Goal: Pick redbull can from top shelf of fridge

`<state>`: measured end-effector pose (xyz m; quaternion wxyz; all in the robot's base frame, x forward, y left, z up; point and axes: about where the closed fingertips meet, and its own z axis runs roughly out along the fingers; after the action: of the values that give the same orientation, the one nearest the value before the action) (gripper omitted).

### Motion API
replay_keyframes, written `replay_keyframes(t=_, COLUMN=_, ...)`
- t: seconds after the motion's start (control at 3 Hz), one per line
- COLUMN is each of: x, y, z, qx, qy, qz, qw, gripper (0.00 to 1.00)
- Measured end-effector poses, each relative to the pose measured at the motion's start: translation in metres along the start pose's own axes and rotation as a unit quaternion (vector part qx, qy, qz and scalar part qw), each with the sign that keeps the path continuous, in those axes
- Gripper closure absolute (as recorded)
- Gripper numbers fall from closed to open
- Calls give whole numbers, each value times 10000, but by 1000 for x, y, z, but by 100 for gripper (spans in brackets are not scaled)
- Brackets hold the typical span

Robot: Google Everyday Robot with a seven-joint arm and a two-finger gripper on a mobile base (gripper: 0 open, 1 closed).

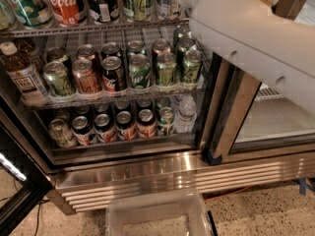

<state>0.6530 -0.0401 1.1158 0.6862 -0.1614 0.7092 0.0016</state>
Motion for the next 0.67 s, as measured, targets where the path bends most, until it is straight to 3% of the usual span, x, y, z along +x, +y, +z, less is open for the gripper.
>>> replay_keyframes(t=0.67, x=-12, y=-7, z=-2, qx=93, qy=-187, qz=169, qw=9996, gripper=100)
